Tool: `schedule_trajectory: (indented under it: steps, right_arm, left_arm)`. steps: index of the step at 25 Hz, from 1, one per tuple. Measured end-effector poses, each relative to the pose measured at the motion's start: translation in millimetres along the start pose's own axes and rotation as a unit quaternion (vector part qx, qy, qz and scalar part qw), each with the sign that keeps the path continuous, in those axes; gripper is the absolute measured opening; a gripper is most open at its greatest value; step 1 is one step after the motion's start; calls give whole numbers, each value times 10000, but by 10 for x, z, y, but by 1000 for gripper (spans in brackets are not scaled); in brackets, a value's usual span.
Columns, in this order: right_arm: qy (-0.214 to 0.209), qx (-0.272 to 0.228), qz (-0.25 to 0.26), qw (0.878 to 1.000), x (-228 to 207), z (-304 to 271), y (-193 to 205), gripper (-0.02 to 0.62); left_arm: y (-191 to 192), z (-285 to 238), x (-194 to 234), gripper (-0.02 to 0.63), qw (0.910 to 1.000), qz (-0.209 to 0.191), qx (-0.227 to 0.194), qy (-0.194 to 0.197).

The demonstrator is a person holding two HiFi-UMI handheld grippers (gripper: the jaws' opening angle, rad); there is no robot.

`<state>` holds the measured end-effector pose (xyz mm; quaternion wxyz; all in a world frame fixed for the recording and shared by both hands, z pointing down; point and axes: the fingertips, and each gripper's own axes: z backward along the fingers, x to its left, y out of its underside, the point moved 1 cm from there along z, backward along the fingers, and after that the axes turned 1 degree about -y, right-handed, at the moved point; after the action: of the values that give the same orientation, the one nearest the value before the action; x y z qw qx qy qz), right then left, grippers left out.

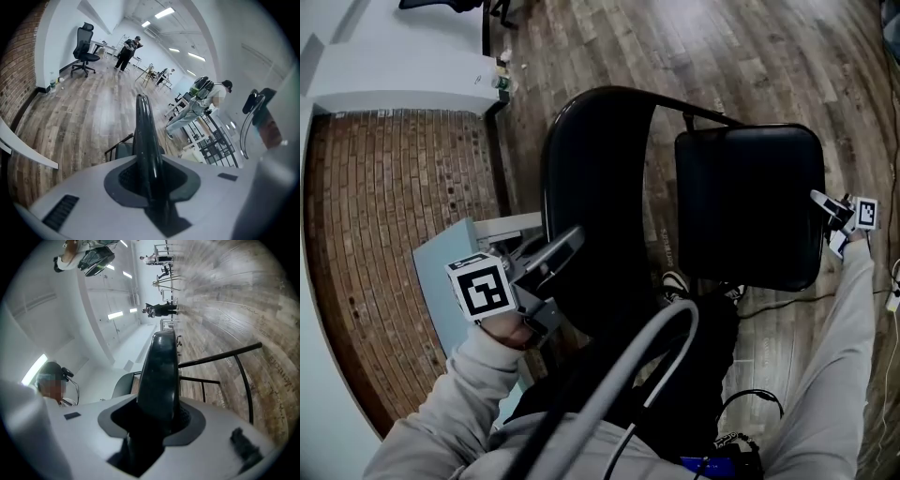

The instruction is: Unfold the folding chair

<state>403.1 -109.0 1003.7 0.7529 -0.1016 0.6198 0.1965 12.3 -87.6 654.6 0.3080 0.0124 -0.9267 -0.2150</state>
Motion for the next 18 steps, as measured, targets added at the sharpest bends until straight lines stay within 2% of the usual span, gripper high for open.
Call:
schedule_trajectory:
  steps: [4,9,14,18]
  right_arm:
    - [-194,-255,-101,9994,-196,191,198,163]
    - [-533,-443,-30,9976,-388,279,250,163]
    - [-952,-822,112,9920,-409,312,243,163]
    - [-997,-944,166,9904,-406,317,209,166]
  left_arm:
    - [72,-76,102,81,10000,23,82,-34]
    - [94,-144,386,80,9998,11,125,-182]
    - [52,-153,415,80,9996,-140,225,-37]
    - [67,-179,422,83,9991,-254,322,-115]
